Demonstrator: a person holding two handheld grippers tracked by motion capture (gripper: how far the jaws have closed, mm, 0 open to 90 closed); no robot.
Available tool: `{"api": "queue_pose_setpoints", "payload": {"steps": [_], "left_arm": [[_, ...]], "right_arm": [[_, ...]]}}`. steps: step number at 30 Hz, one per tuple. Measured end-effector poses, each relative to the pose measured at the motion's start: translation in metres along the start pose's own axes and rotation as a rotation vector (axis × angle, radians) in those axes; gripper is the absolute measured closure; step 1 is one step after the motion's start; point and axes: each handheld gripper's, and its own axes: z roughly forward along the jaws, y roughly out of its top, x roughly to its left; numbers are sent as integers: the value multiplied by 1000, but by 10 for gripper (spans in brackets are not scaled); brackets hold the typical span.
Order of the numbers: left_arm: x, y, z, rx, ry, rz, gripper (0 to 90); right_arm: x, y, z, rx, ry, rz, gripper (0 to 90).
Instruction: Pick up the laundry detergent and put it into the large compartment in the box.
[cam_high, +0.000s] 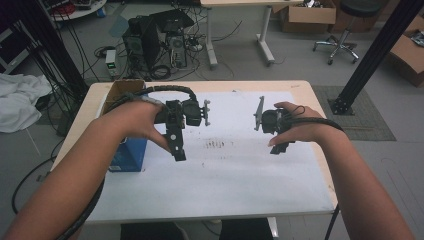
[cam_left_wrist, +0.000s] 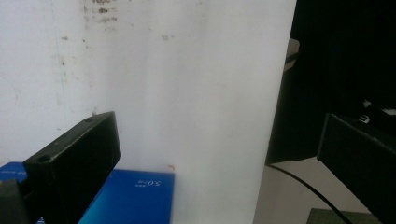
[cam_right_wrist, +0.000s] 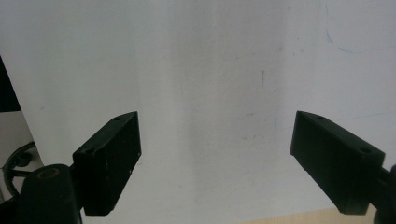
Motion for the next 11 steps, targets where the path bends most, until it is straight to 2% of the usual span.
{"api": "queue_pose_setpoints", "payload": {"steps": [11], "left_arm": [[2, -3, 5, 2, -11, -2, 1]], "right_arm": [[-1, 3, 2, 2, 4, -6, 163]]}}
